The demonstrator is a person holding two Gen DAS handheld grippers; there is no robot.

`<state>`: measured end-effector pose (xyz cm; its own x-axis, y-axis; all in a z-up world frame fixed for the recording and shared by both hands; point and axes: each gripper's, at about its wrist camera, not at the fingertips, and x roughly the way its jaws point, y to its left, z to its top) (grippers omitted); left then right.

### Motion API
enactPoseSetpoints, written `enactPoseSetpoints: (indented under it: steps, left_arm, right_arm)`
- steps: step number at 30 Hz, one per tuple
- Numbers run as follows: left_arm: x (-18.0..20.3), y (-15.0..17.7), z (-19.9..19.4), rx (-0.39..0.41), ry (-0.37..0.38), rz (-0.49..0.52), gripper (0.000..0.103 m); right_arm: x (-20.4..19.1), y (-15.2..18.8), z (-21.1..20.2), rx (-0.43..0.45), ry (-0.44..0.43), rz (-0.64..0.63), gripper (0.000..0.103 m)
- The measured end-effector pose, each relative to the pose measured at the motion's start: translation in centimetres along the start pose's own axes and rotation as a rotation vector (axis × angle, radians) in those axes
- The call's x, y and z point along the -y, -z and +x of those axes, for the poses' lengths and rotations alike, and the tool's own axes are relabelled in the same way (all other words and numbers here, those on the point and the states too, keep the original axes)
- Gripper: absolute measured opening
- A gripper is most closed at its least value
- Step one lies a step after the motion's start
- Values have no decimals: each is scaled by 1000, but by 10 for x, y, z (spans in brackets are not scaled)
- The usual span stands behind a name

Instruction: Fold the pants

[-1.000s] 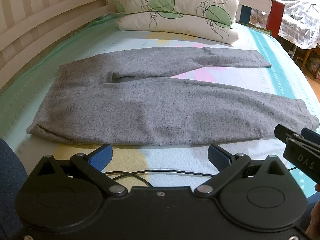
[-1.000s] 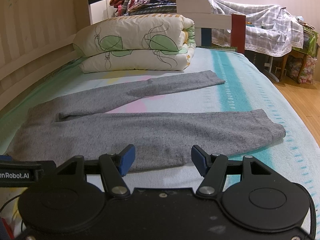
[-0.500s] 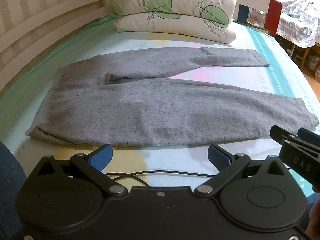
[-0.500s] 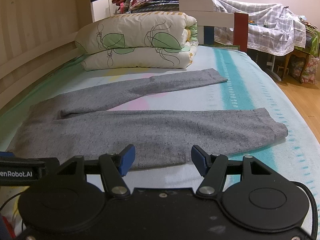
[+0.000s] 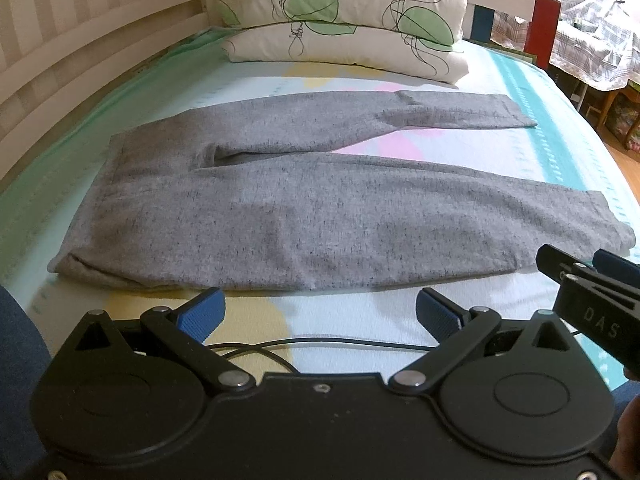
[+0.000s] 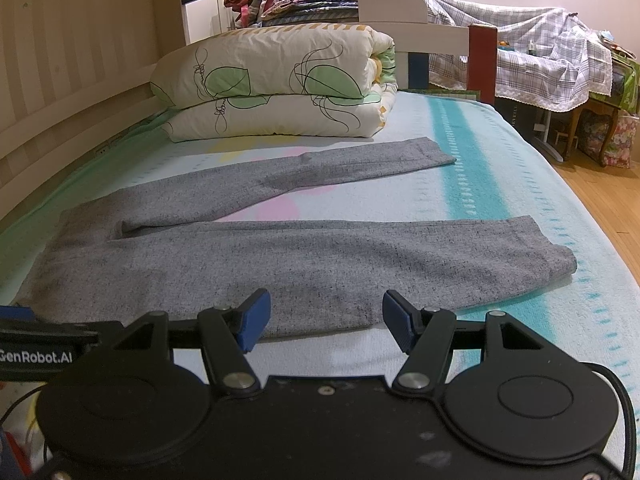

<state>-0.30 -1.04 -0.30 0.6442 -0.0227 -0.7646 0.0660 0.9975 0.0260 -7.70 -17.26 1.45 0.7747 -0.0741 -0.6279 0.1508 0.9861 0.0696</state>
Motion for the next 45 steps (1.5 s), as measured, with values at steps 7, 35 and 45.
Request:
enactPoseSetpoints:
  steps: [7,35,45]
  left_arm:
    - [1,1,0,-2,3,-1,101]
    - [-25,-38,35,10,-27,12,101]
    - [-31,-101,95,38,-34,7,101]
  right_arm:
    - [0,1,-1,2,-1,-2,66]
    - [-4,-15,30,-107,59,-47,66]
    - [28,-65,109,-203,108,-27,65]
